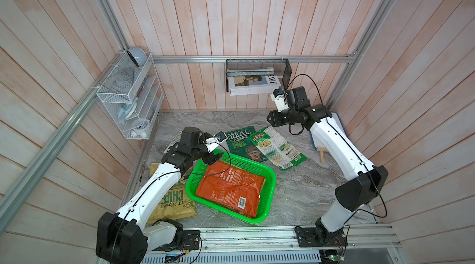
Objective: Put the potato chips into the basket
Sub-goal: Pick up the potato chip from the center of the board.
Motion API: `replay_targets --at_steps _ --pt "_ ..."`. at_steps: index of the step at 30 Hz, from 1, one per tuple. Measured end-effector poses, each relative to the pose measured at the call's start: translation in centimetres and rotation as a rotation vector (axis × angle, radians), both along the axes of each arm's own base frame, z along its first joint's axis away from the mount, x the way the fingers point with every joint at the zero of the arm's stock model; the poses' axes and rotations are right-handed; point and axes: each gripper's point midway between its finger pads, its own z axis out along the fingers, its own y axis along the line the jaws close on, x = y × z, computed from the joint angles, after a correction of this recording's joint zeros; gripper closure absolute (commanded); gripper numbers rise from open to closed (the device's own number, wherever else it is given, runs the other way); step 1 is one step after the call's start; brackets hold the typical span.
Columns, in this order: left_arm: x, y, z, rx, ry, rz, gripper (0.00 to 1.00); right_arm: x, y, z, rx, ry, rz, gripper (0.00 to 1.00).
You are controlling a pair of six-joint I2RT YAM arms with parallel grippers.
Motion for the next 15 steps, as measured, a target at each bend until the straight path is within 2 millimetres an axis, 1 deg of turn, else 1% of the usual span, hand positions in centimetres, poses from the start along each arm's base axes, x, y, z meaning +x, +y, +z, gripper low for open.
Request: replay_targets --at_steps 2,4,6,9,11,12,13,15 --pt "0.0 0.0 0.1 -0.001 -0.002 0.000 0.17 2.5 -0.6 -2.5 -0.012 0.046 -0.029 0.44" --pt "-0.1 0.0 0.1 -0.002 -0.003 0.001 0.17 5.3 -1.2 -5.8 -0.037 0.104 -0.057 0.44" --pt "-0.1 0.0 0.1 -0.003 -0.002 0.002 0.17 7.9 -1.6 -9.5 -0.069 0.168 -0.079 0.43" --pt "-0.1 0.0 0.1 -0.003 -0.001 0.002 0.17 10.6 -1.4 -14.4 -0.124 0.250 -0.084 0.43" --pt "-0.1 0.0 0.1 -0.003 -0.002 0.002 0.17 11.7 -1.2 -16.9 -0.154 0.291 -0.082 0.43" --pt "-0.1 0.0 0.1 -0.003 -0.003 0.002 0.17 11.8 -1.2 -18.2 -0.169 0.316 -0.084 0.43" --pt "-0.1 0.0 0.1 -0.003 -0.003 0.002 0.17 11.7 -1.2 -19.2 -0.181 0.340 -0.084 0.43" --pt "-0.1 0.1 0.1 -0.003 -0.004 0.004 0.17 10.5 -1.5 -21.5 -0.213 0.421 -0.079 0.43"
